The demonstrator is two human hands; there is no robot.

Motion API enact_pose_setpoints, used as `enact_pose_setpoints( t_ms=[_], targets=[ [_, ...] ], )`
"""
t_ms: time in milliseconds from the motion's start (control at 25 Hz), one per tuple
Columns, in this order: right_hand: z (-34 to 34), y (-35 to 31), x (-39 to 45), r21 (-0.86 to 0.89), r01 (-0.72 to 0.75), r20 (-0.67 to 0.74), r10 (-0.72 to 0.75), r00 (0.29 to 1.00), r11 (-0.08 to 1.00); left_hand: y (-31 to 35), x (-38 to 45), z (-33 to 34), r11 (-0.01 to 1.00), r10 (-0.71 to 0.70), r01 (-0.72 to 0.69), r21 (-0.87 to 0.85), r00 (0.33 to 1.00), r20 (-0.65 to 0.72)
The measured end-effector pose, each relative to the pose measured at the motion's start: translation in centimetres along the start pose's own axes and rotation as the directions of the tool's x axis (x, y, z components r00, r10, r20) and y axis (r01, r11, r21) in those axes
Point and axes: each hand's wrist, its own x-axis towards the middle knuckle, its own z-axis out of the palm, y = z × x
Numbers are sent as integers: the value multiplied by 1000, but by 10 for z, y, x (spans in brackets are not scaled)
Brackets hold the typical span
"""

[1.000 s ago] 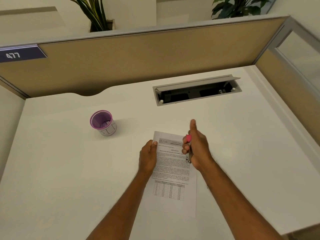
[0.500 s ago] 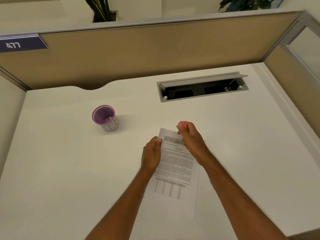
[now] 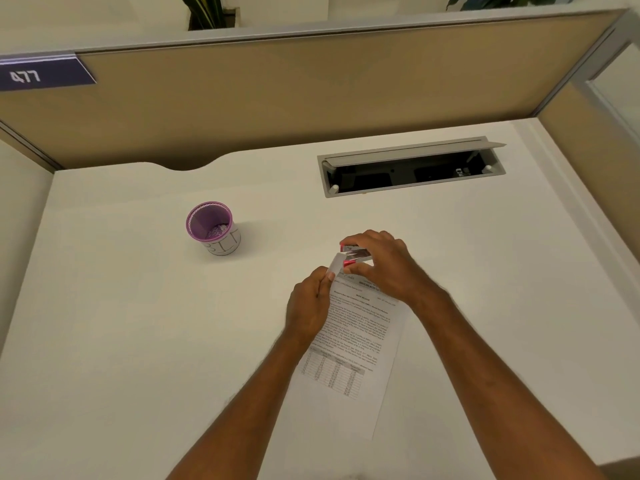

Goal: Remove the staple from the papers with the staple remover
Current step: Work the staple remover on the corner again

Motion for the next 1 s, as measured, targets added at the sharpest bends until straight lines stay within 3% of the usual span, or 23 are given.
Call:
enact_pose_setpoints(
  t_ms=[120,480,1000],
  targets=[
    [4,2,0,4,21,77,-21,997,1000,2,0,-1,1000,20,-20,14,1000,8],
    [6,9,3,-14,36,127,-34,991,999,-1,-1,3,994,56,-58,89,998,27],
    [10,7,-3,0,76,60,-75,995,997,-11,0,9,994,67,-66,92,998,-11]
  ],
)
